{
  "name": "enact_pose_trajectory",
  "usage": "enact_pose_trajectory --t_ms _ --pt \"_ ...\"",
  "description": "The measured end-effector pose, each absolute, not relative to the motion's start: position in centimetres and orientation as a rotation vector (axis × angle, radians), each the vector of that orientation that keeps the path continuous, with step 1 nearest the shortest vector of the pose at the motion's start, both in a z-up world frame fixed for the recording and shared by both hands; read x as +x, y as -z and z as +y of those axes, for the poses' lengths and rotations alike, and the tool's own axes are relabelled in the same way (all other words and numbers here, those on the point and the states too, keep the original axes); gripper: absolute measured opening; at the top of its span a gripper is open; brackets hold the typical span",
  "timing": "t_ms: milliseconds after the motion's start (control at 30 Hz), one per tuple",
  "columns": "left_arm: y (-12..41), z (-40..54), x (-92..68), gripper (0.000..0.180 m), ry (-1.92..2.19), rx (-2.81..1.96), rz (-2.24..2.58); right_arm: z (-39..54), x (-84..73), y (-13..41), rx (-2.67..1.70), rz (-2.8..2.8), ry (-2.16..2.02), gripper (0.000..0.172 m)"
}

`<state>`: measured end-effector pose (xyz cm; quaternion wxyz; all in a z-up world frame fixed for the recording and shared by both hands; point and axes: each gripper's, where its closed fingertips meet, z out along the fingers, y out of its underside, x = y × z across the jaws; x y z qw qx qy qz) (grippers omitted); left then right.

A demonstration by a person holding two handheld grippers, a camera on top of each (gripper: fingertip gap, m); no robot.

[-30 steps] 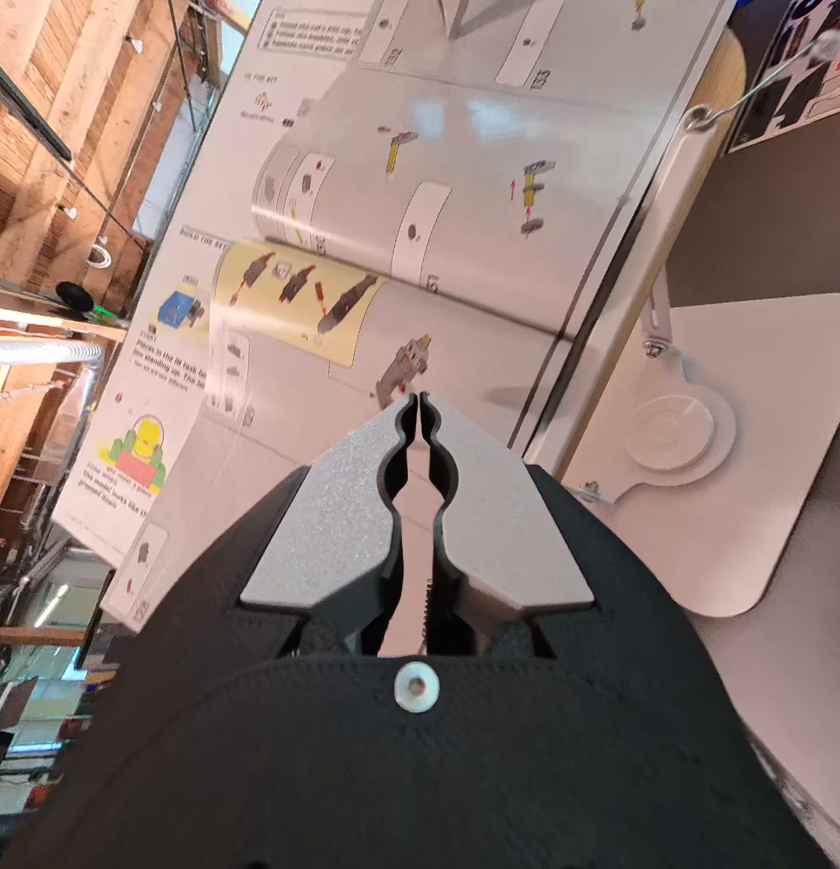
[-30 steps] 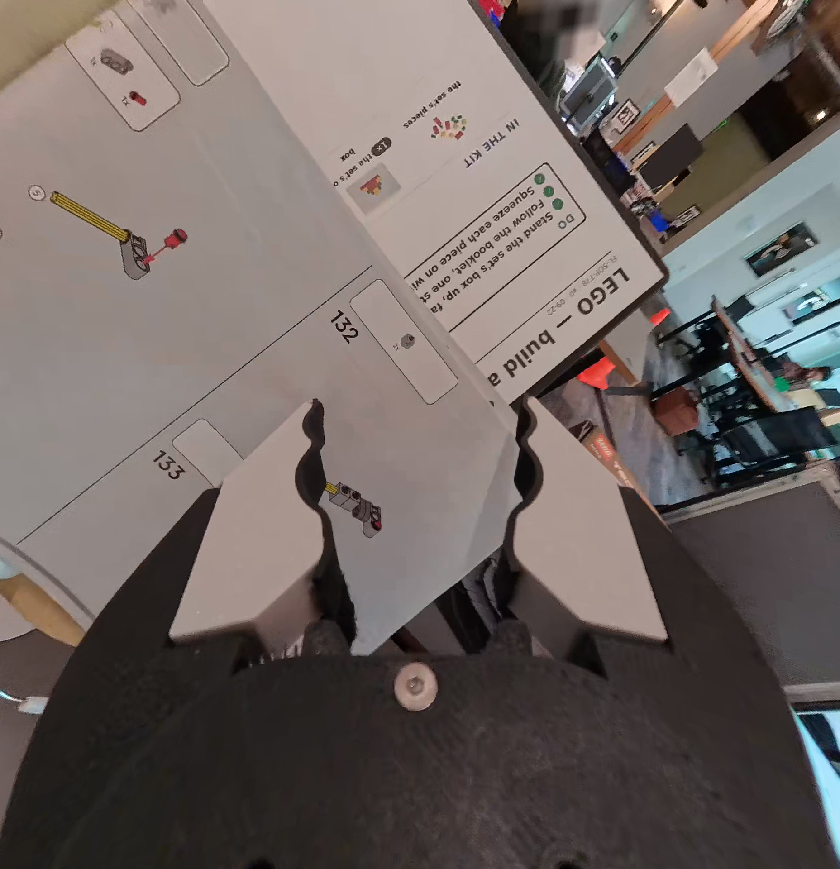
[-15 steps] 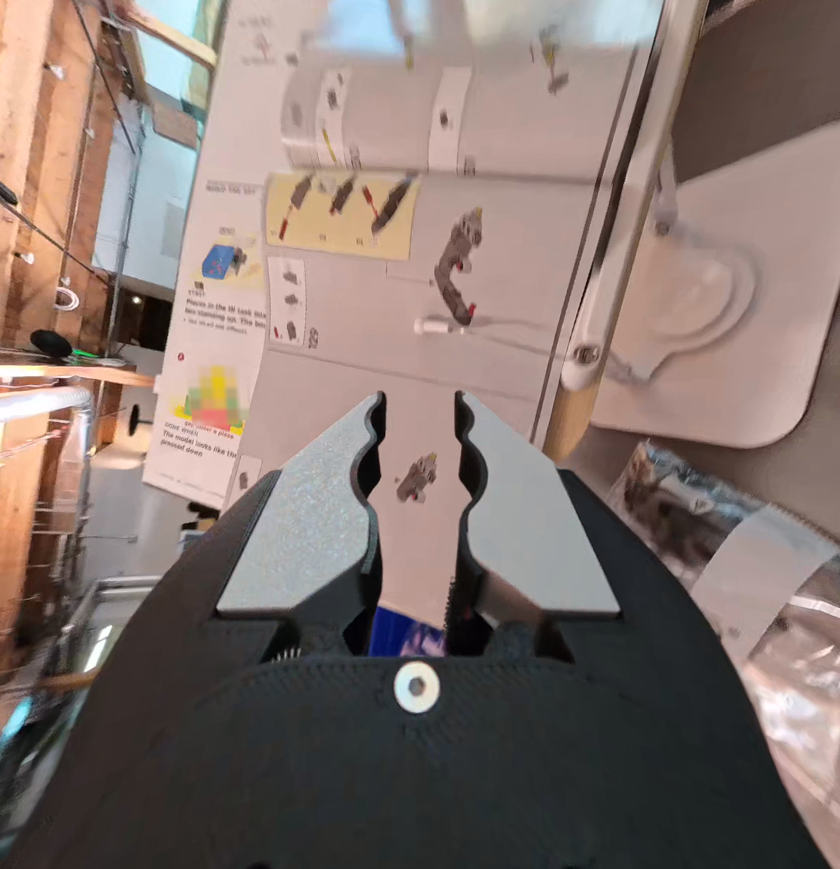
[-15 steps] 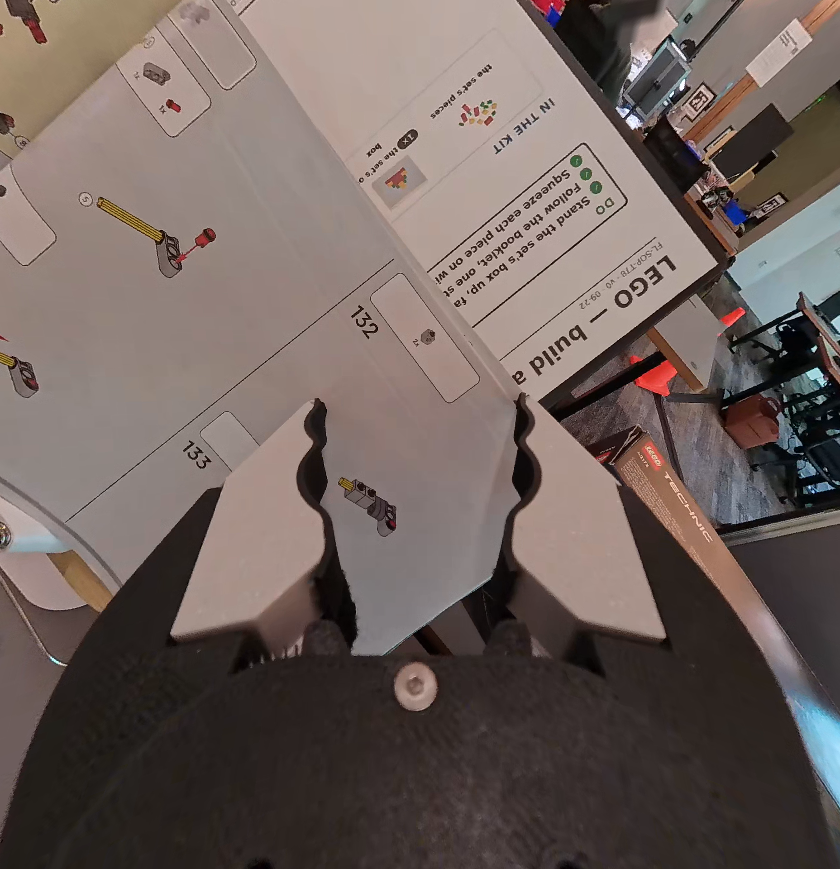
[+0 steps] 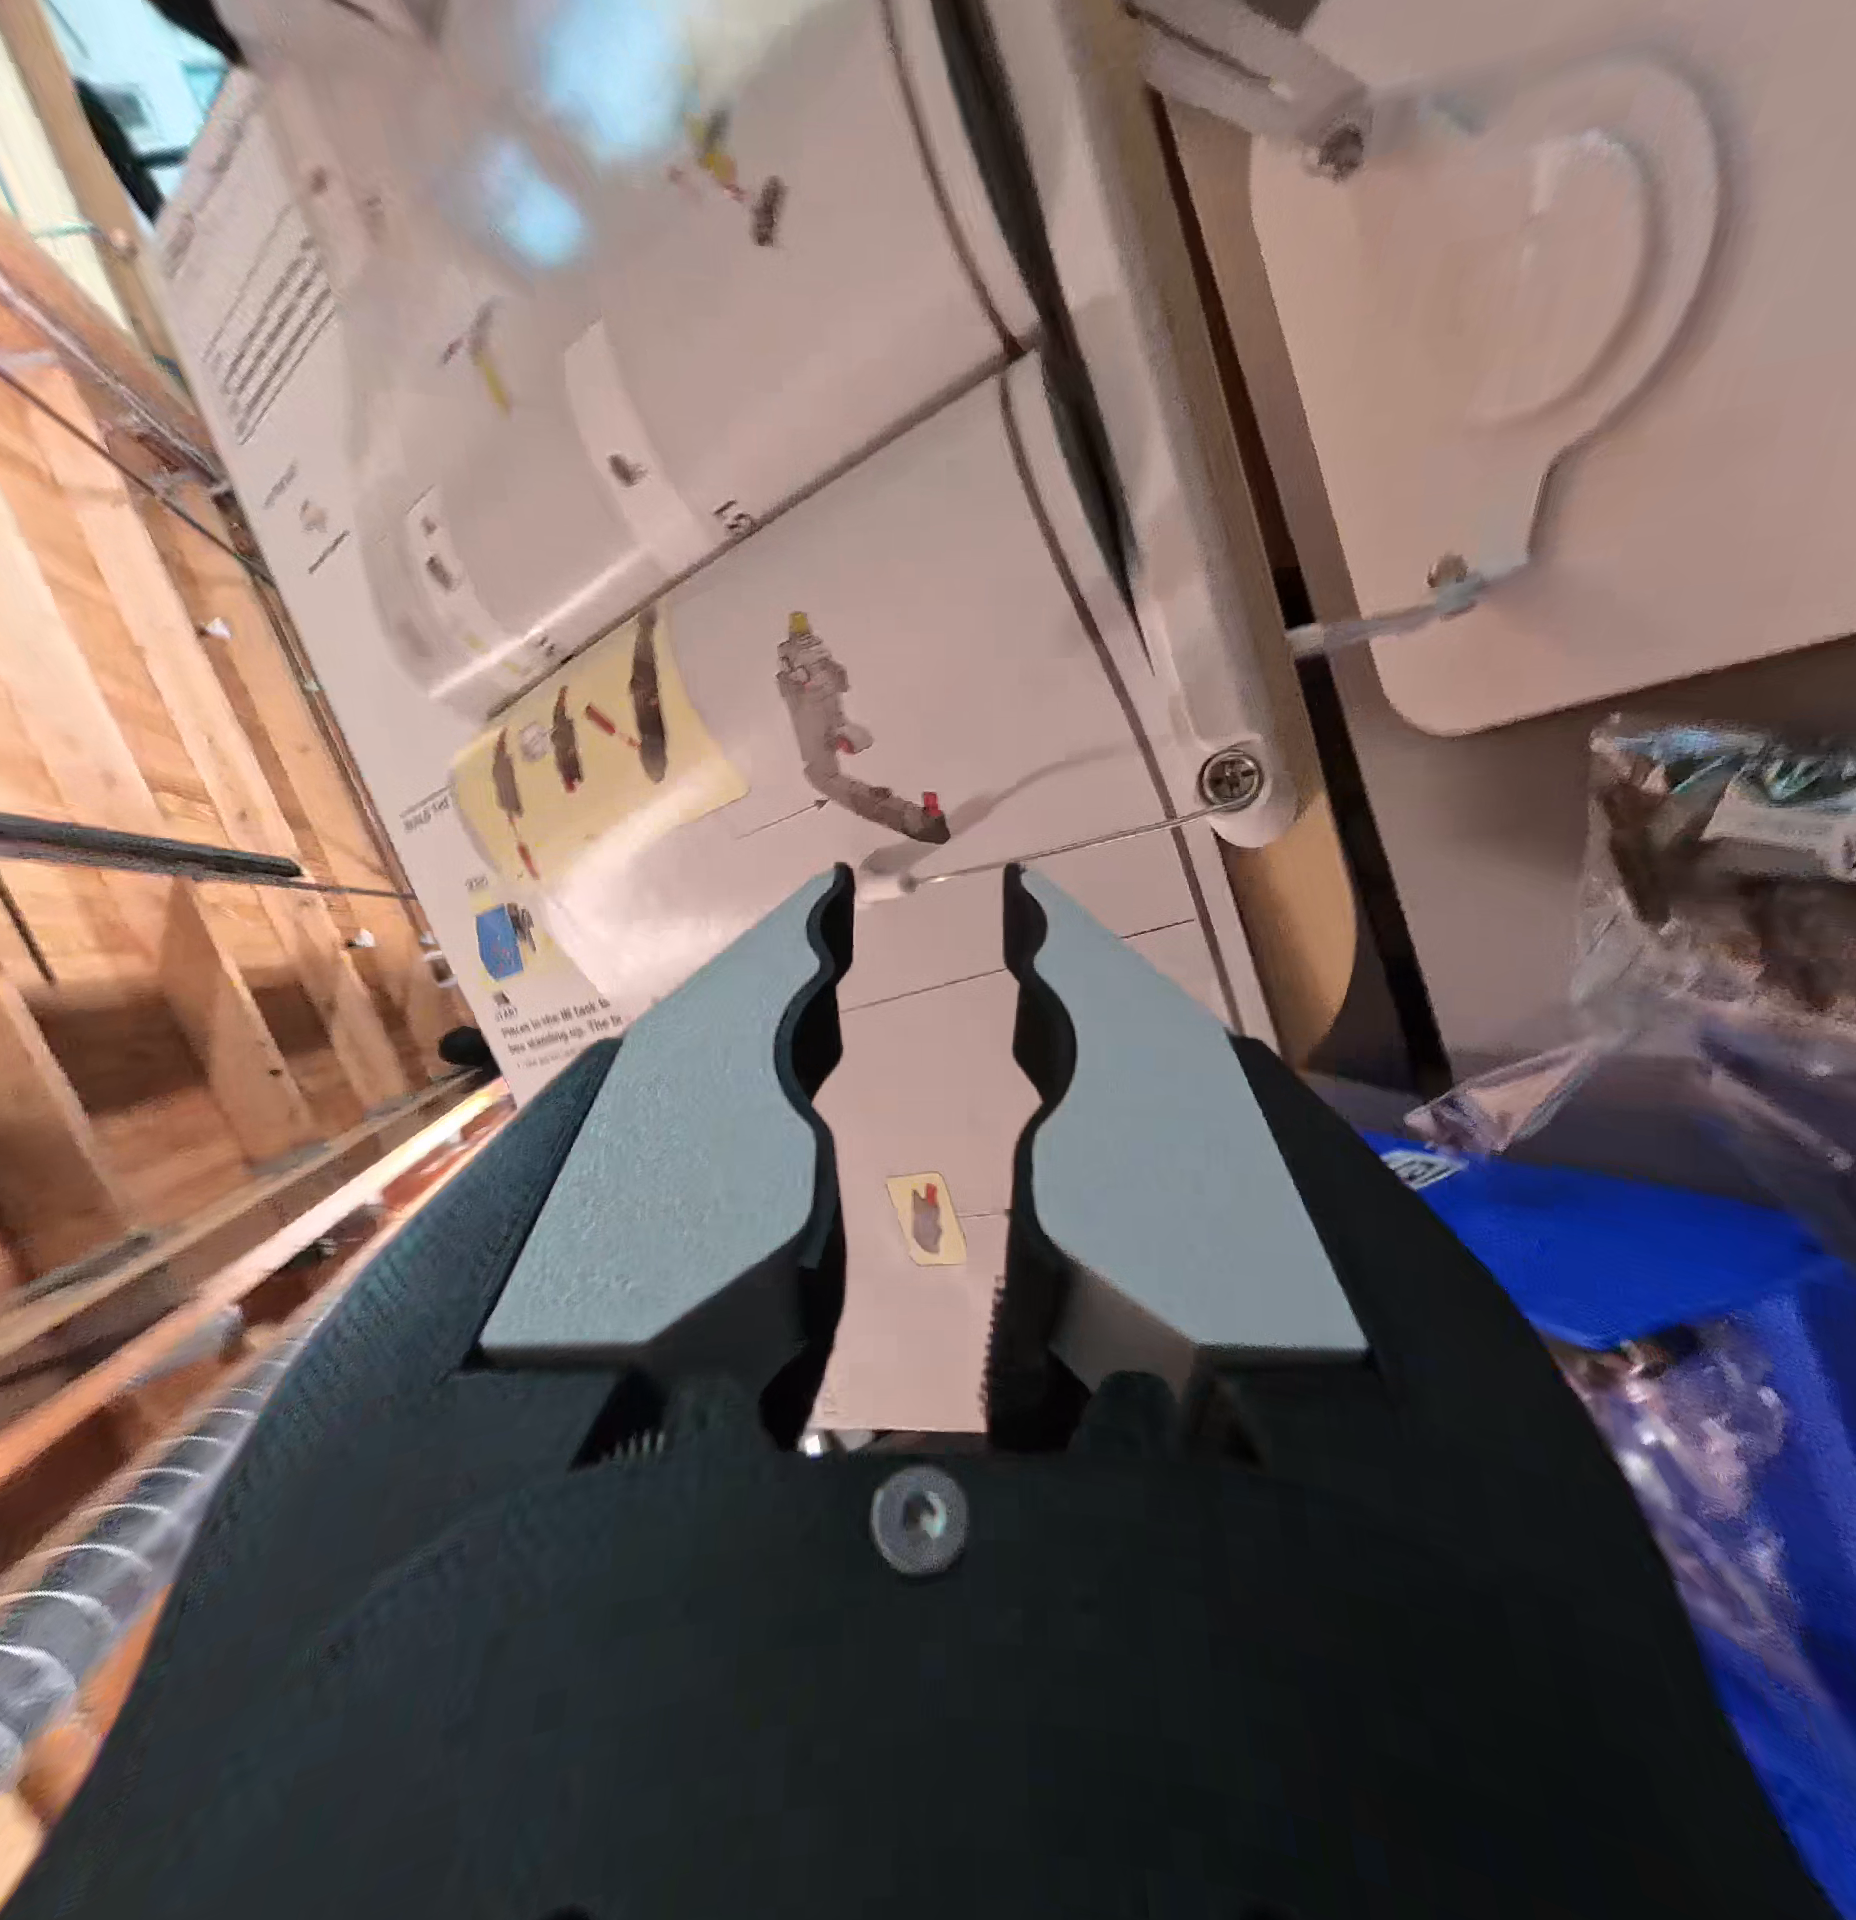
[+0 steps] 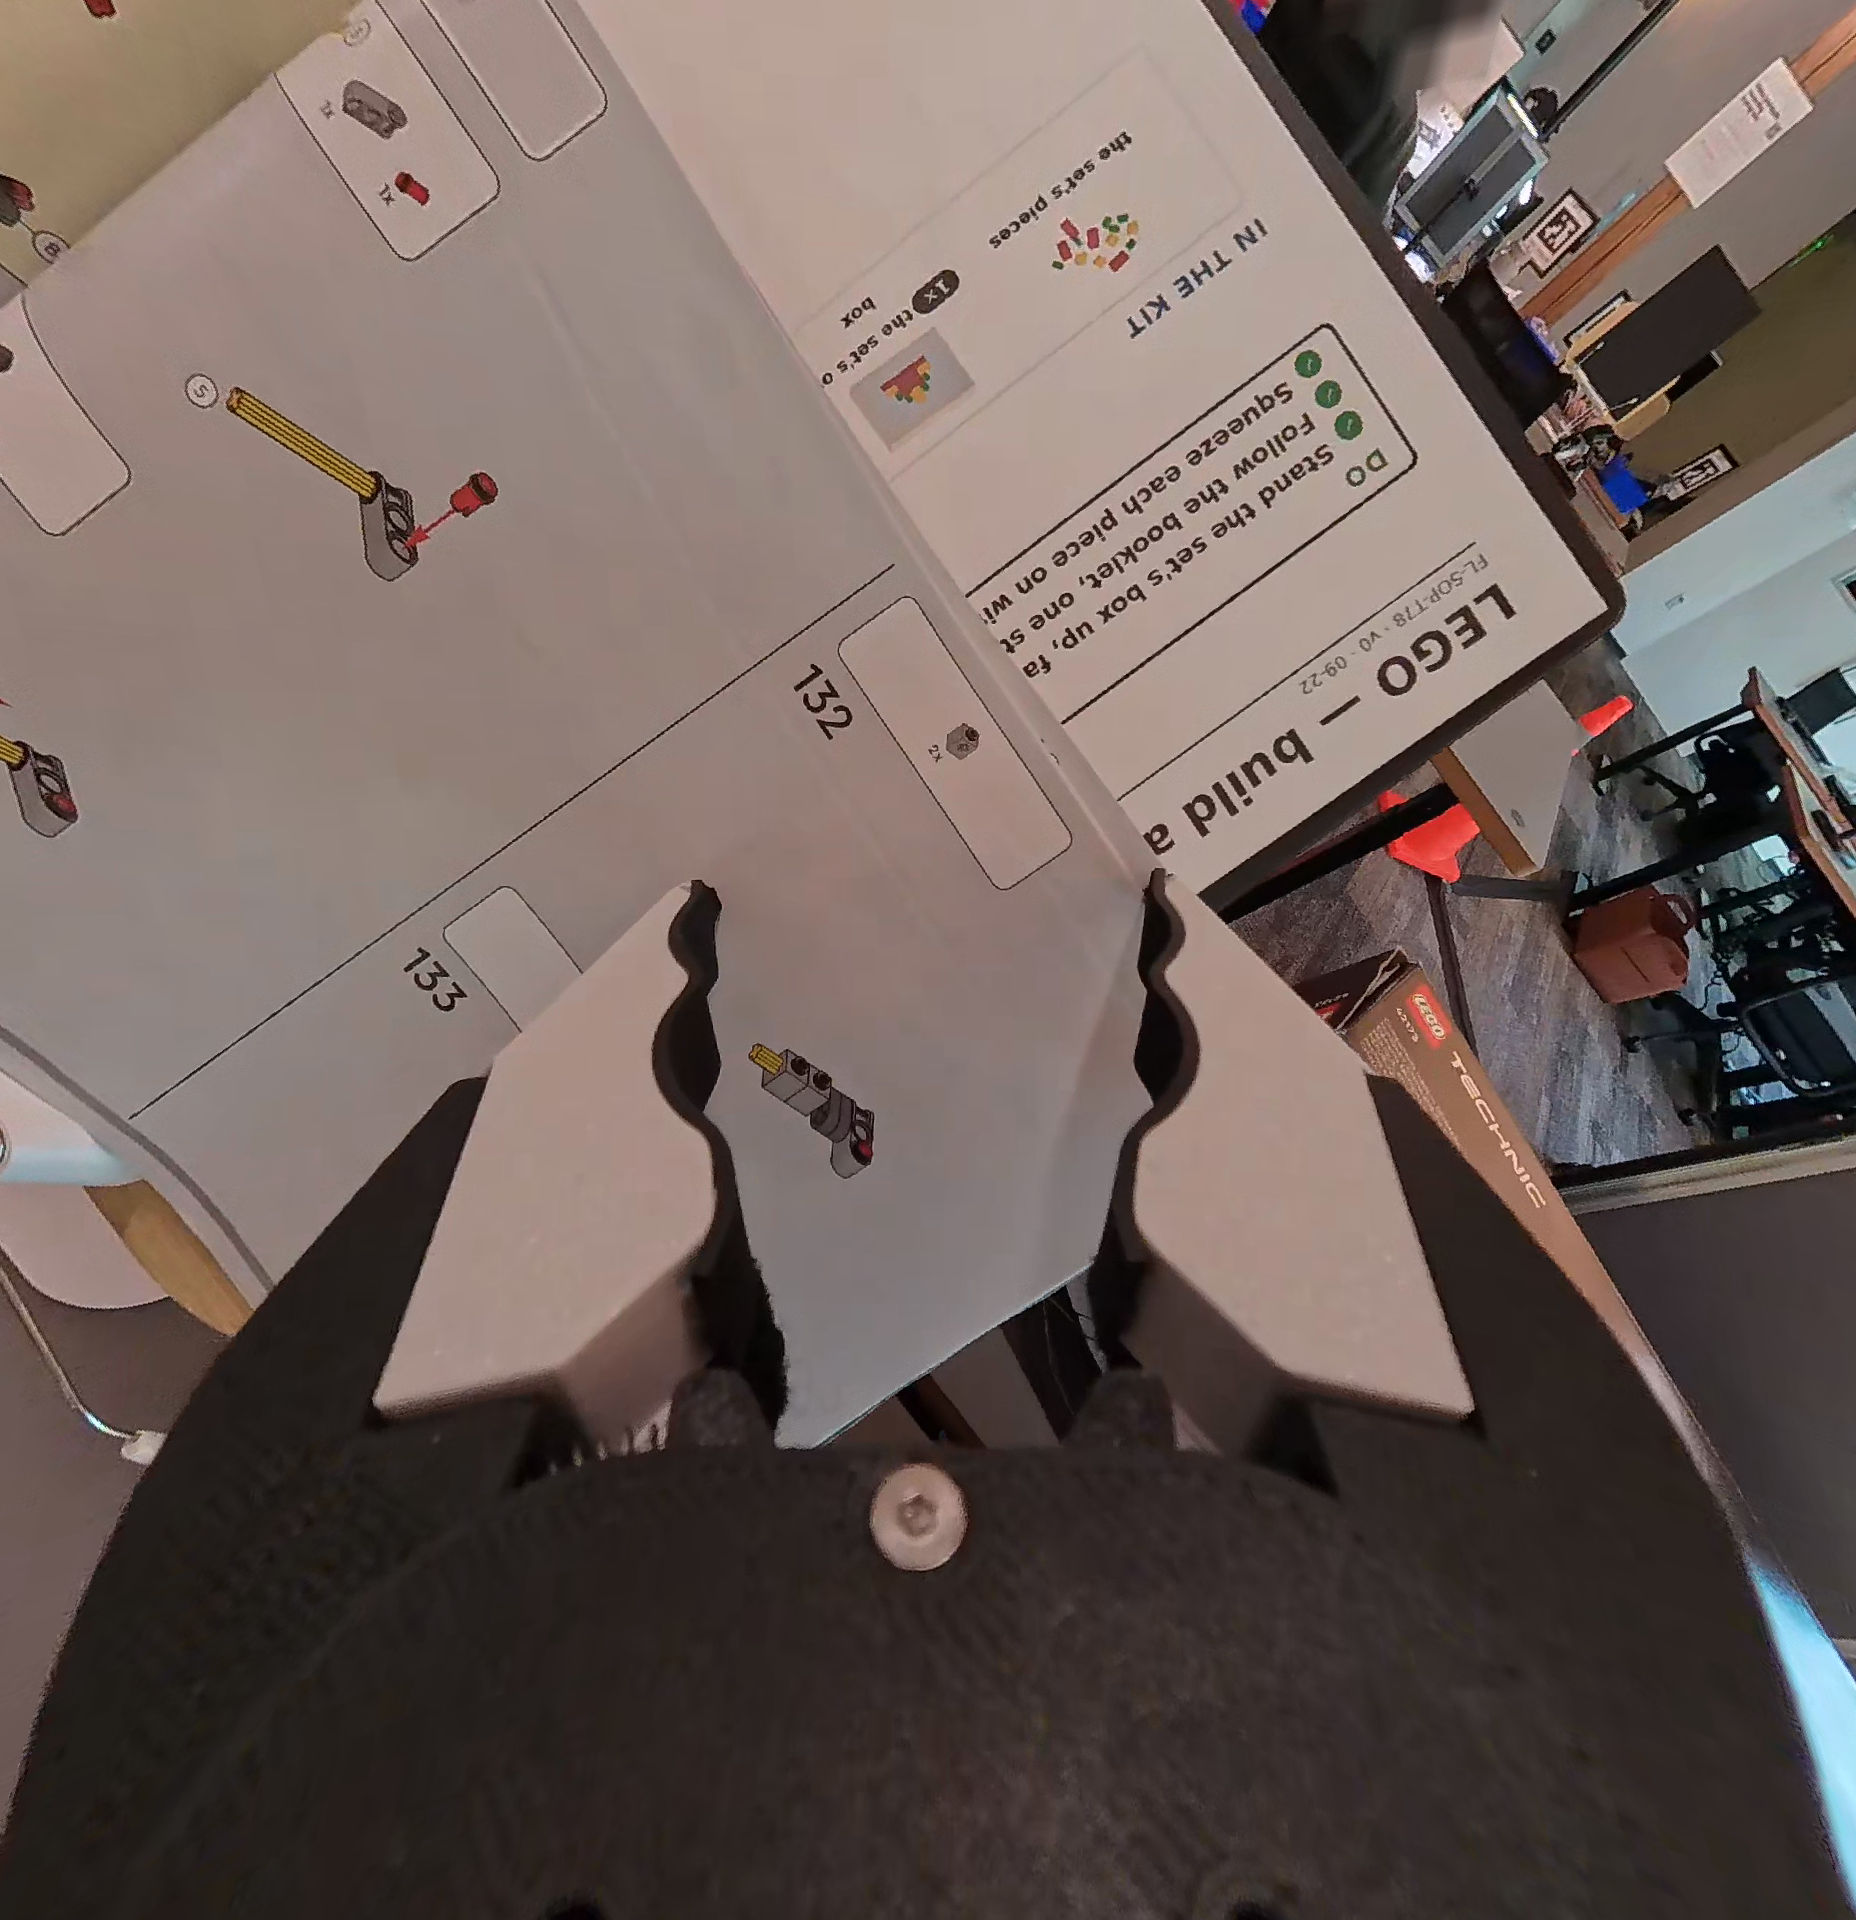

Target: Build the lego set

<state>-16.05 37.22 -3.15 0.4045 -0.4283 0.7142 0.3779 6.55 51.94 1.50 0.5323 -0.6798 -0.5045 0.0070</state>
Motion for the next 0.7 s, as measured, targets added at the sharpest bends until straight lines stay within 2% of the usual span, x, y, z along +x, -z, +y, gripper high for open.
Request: enact_pose_trajectory --t_ms 333,467,700 --pt "6.7 39.0 -17.0 0.023 -1.136 -1.098 2.033 52.0 6.7 -1.4 -1.607 -1.228 -0.016 0.079" --pt "6.8 38.8 -18.4 0.010 -1.132 -1.242 1.977 52.1 6.7 -1.4 -1.602 -1.232 -0.016 0.078" --pt "8.4 36.8 -20.1 0.000 -0.984 -1.501 1.727 51.9 6.8 -1.4 -1.590 -1.231 -0.013 0.078"
